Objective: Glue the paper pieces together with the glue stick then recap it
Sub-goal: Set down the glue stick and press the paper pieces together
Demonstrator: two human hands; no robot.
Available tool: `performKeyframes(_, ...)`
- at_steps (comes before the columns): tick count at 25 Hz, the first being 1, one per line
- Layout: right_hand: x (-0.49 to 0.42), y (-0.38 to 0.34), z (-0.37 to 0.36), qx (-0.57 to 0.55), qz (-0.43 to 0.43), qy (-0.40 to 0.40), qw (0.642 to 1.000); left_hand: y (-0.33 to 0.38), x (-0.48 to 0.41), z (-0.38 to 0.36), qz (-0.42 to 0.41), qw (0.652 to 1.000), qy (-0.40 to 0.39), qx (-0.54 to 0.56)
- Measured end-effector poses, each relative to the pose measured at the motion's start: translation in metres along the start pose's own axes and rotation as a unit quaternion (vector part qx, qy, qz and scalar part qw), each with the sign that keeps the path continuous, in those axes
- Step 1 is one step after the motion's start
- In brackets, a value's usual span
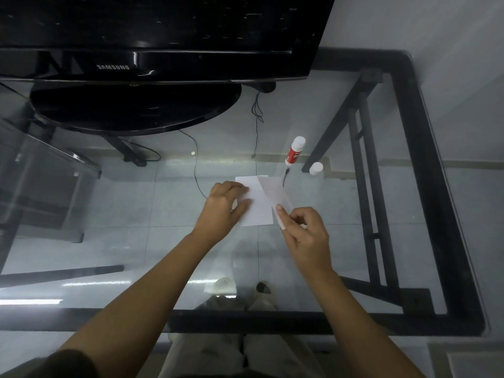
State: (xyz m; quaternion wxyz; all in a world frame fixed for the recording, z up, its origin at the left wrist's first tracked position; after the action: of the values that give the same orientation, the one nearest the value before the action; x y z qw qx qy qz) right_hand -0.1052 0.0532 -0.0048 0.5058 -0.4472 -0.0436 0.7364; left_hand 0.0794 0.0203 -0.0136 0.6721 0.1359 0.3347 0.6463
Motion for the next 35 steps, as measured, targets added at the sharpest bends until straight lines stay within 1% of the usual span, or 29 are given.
performKeyframes(1, 0.001, -0.002, -0.003, 0.009, 0.01, -0.006, 1.0, 0.0, -0.002, 0.003, 0.08, 0.995, 0.02, 0.051)
performKeyframes(2, 0.002, -0.004, -0.005, 0.025, 0.022, -0.014, 0.999, -0.001, -0.003, 0.003, 0.189, 0.974, 0.015, 0.127)
performKeyframes(3, 0.003, -0.007, -0.009, 0.047, 0.041, -0.026, 0.998, 0.001, -0.003, 0.001, 0.294, 0.929, -0.014, 0.224)
performKeyframes(4, 0.003, -0.01, -0.012, 0.068, 0.065, -0.038, 0.995, 0.003, -0.001, -0.001, 0.365, 0.877, -0.038, 0.31)
performKeyframes(5, 0.004, -0.013, -0.015, 0.078, 0.084, -0.048, 0.992, 0.004, 0.0, -0.003, 0.4, 0.846, -0.042, 0.35)
performKeyframes(6, 0.004, -0.017, -0.017, 0.068, 0.087, -0.063, 0.992, 0.004, -0.001, -0.002, 0.417, 0.834, -0.037, 0.36)
performKeyframes(7, 0.004, -0.021, -0.02, 0.031, 0.064, -0.086, 0.994, 0.004, -0.002, 0.001, 0.426, 0.829, -0.03, 0.361)
performKeyframes(8, 0.002, -0.025, -0.021, -0.023, 0.014, -0.113, 0.993, 0.003, -0.003, 0.004, 0.432, 0.826, -0.025, 0.361)
performKeyframes(9, -0.001, -0.027, -0.023, -0.077, -0.062, -0.122, 0.988, 0.0, -0.004, 0.005, 0.437, 0.823, -0.025, 0.363)
performKeyframes(10, -0.005, -0.026, -0.023, -0.113, -0.158, -0.098, 0.976, -0.003, -0.004, 0.006, 0.442, 0.818, -0.032, 0.367)
performKeyframes(11, -0.01, -0.021, -0.024, -0.131, -0.266, -0.056, 0.953, -0.005, -0.004, 0.007, 0.445, 0.814, -0.046, 0.37)
performKeyframes(12, -0.017, -0.014, -0.026, -0.136, -0.369, -0.031, 0.919, -0.006, -0.004, 0.008, 0.446, 0.812, -0.065, 0.37)
performKeyframes(13, -0.022, -0.006, -0.03, -0.137, -0.45, -0.04, 0.881, -0.007, -0.003, 0.007, 0.446, 0.811, -0.082, 0.369)
performKeyframes(14, -0.025, 0.0, -0.036, -0.134, -0.495, -0.07, 0.856, -0.008, -0.002, 0.006, 0.447, 0.809, -0.093, 0.37)
performKeyframes(15, -0.028, 0.003, -0.04, -0.131, -0.503, -0.099, 0.849, -0.009, -0.001, 0.005, 0.446, 0.81, -0.098, 0.367)
performKeyframes(17, -0.034, 0.007, -0.045, -0.129, -0.488, -0.115, 0.856, -0.012, -0.001, 0.004, 0.441, 0.826, -0.086, 0.341)
performKeyframes(20, -0.04, 0.012, -0.052, -0.121, -0.485, -0.093, 0.861, -0.018, -0.005, 0.004, 0.421, 0.88, -0.019, 0.221)
performKeyframes(22, -0.044, 0.014, -0.058, -0.096, -0.478, -0.094, 0.868, -0.018, -0.009, 0.002, 0.404, 0.9, 0.018, 0.164)
performKeyframes(25, -0.049, 0.016, -0.063, -0.071, -0.472, -0.092, 0.874, -0.019, -0.014, -0.003, 0.388, 0.911, 0.037, 0.138)
performKeyframes(28, -0.052, 0.018, -0.062, -0.058, -0.48, -0.083, 0.871, -0.02, -0.016, -0.006, 0.376, 0.919, 0.037, 0.116)
performKeyframes(35, -0.052, 0.022, -0.064, -0.051, -0.475, -0.084, 0.874, -0.02, -0.017, -0.01, 0.375, 0.921, 0.034, 0.1)
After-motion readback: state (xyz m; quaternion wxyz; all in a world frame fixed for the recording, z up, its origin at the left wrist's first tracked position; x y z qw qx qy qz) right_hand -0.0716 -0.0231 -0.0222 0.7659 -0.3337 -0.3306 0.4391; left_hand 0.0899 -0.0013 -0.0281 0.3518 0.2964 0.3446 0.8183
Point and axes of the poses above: each hand's wrist, its own x-axis away from the middle knuckle, its own z-axis out of the back of the hand, y = z × x, the point moved 3 cm from there along -x, towards the middle knuckle, and after that the axes turned 12 degrees about y, right-handed, at the moved point
